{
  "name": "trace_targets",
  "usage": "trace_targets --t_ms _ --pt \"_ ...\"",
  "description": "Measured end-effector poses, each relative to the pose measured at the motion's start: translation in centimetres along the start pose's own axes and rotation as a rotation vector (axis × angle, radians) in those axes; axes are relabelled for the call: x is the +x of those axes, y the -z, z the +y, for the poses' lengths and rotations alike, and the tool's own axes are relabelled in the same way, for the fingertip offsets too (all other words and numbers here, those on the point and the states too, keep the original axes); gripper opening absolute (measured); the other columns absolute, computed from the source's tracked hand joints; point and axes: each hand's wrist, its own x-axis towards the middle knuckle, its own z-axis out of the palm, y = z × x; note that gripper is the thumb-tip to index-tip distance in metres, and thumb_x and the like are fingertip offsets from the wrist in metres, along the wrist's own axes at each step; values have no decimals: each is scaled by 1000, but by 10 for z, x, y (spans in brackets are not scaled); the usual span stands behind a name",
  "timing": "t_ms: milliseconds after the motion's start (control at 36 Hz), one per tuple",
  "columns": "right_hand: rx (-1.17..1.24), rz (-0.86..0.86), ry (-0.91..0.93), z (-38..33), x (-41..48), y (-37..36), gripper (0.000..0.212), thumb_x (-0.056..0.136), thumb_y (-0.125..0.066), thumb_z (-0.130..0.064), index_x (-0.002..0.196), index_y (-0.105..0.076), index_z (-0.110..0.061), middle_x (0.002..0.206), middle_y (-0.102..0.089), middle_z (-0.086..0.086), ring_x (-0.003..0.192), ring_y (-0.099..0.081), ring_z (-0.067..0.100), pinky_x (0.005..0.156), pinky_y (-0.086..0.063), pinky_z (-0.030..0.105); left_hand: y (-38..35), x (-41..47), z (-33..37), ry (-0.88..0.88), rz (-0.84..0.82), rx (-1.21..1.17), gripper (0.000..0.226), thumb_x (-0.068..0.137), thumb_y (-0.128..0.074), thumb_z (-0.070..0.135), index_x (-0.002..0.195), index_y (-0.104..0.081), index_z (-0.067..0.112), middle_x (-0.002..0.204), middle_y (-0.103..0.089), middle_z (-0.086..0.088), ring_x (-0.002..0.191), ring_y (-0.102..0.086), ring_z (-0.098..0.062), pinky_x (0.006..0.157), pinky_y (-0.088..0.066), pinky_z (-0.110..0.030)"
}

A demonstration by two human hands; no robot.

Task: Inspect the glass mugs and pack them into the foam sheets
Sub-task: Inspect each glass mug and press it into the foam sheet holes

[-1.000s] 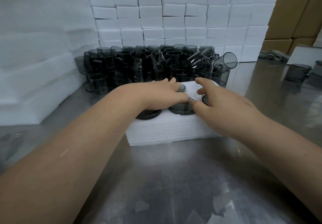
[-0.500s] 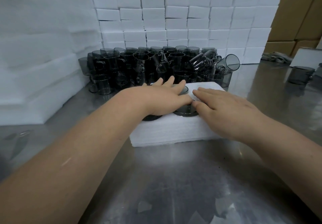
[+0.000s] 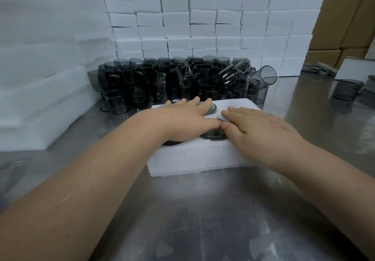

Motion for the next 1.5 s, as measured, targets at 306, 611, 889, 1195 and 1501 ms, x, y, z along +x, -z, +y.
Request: trace_targets --t_ms 306,611,889,1195,1501 --pt "33 27 73 -6 -8 5 69 76 -13 -64 133 -38 -36 128 -48 -13 123 -39 11 93 -30 32 1 -2 -4 -76 39 -90 62 89 -34 59 144 -10 45 156 2 6 144 2 -20 113 5 -40" --pt "49 -14 128 -4 -8 7 83 59 -29 -78 135 -31 -43 137 -40 -23 127 -34 4 98 -28 30 1 -4 0 -64 99 -143 70 92 -37 52 148 -9 21 156 -7 5 143 -7 -16 111 -5 -29" --pt "-8 -16 111 -2 -7 5 95 58 -23 -81 142 -26 -37 149 -25 -20 137 -22 4 107 -21 31 29 11 0 -14 159 -239 40 94 -38 25 125 -52 5 135 -48 -12 121 -44 -22 95 -32 -26" --pt "-5 -17 132 0 -5 2 96 57 -18 -83 142 -24 -38 149 -23 -21 136 -20 3 107 -17 29 54 87 -72 270 312 260 30 92 -38 10 121 -45 3 126 -43 -17 103 -51 -32 74 -41 -36" --pt "16 -6 127 -1 -5 2 95 58 -19 -82 142 -24 -38 150 -23 -19 136 -21 4 108 -14 28 36 119 -88 245 345 284 42 85 -42 -2 127 -39 2 116 -47 -17 97 -51 -33 69 -41 -38"
